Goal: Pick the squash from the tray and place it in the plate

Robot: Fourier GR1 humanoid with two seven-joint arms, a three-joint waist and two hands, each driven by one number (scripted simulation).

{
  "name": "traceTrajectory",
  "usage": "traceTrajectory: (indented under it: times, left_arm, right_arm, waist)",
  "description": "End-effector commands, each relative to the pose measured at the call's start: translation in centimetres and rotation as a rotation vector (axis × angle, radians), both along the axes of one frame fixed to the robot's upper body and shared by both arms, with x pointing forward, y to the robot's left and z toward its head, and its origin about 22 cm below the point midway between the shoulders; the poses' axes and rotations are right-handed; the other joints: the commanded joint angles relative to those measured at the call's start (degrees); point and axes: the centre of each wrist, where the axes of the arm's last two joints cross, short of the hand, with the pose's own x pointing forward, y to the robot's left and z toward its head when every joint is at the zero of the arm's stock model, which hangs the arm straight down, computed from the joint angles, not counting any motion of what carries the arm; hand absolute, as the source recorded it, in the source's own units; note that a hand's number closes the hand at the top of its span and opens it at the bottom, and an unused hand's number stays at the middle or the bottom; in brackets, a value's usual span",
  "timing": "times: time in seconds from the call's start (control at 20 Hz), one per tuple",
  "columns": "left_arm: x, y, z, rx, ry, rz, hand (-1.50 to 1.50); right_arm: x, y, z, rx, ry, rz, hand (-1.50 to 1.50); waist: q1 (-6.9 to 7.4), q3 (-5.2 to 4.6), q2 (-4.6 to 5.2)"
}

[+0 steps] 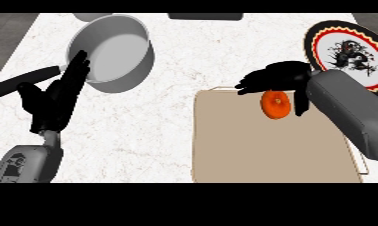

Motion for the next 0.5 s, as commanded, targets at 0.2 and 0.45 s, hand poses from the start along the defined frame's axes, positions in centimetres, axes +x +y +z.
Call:
traceTrajectory:
  times: [0.2, 0.45]
  left_arm:
    - [-0.5, -2.2, -1.2, -0.019, 0.067, 0.015, 0.00]
    - [-1.1, 0.9, -2.2, -0.017, 0.075, 0.028, 0.00]
  right_arm:
    - [0.1, 1.1, -2.2, 0.002, 0.047, 0.108, -1.50]
    - [-1.1, 1.7, -3.8, -0.066, 0.056, 0.218, 1.50]
  waist:
    - [-0.63, -0.50, 0.17]
    - [-1.31, -0.57, -0.08]
